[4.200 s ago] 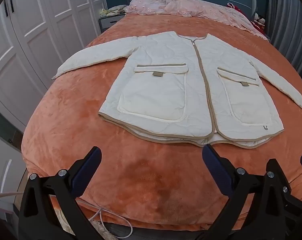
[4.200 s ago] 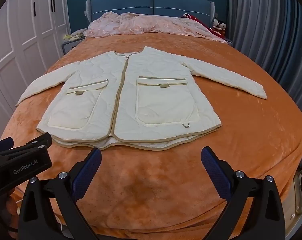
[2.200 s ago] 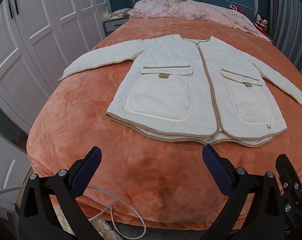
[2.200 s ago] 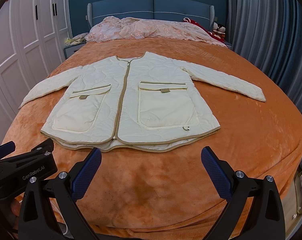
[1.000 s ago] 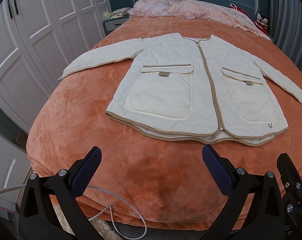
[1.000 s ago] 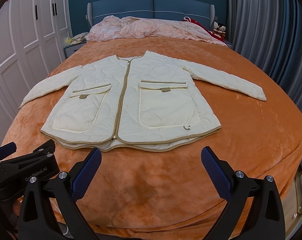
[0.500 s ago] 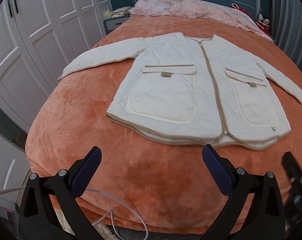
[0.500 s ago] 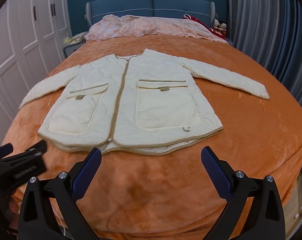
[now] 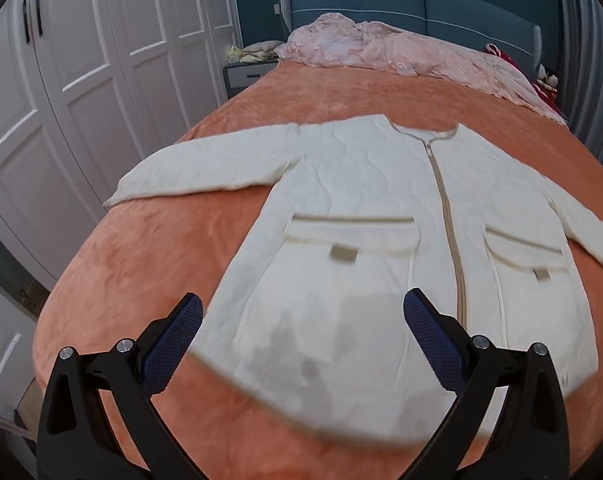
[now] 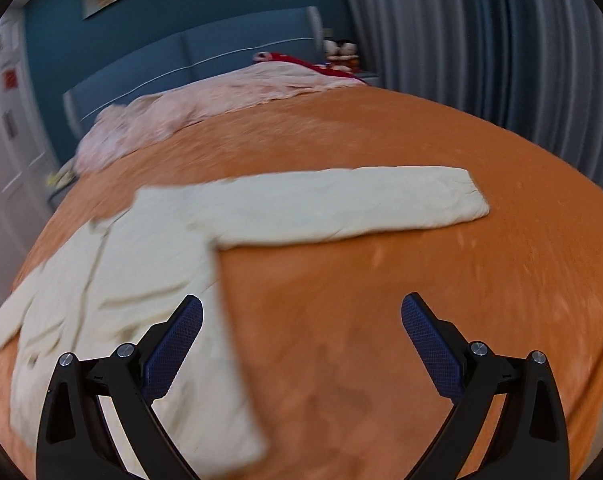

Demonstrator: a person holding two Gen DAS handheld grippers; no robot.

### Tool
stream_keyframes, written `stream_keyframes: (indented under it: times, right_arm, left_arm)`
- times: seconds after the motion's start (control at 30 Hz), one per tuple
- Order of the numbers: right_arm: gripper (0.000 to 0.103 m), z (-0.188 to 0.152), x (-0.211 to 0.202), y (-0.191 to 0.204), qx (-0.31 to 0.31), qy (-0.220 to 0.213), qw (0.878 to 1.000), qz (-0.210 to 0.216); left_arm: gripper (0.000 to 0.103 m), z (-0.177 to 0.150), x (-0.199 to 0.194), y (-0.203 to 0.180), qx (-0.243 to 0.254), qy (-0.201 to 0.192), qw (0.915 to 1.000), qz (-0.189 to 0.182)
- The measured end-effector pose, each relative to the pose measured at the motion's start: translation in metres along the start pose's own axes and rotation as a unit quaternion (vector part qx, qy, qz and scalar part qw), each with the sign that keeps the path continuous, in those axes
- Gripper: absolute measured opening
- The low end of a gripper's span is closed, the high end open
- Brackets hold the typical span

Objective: Fold large clothes

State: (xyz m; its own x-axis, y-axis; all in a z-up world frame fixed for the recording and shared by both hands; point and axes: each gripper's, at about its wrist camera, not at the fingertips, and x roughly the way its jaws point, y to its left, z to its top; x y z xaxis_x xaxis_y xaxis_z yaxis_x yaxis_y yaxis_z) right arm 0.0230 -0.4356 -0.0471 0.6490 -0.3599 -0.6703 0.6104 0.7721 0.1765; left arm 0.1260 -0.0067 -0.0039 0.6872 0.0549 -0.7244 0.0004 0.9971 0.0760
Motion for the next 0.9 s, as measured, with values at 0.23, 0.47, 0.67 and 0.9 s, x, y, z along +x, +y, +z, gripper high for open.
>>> stream_keyframes:
  times: [0.23,0.47,0.67,0.9]
  right_arm:
    - [0.098,0.034,0.097,-0.082,0.146,0.026,0.989,-0.011]
    - [0.098,0.041,0.153,-0.136,0.249,0.034,0.967,-0.026]
    - [0.042,0.052,0.175,-0.151,0.315,0.019,0.949,0.005]
    - [0.013,0.122,0.144,-0.061,0.21,-0.052,0.972,0.091]
  left_arm:
    - [0.098,0.025,0.053,-0.033,-0.003,0.008,1.0,-0.003]
    - [0.098,0.034,0.102,-0.054,0.01,0.066,0.9978,-0.002]
    - [0.098,0.041,0.118,-0.059,0.02,0.051,0.9984,0.016]
    - [0.098,0.056,0.13,-0.045,0.004,0.042,0.9989,0.02]
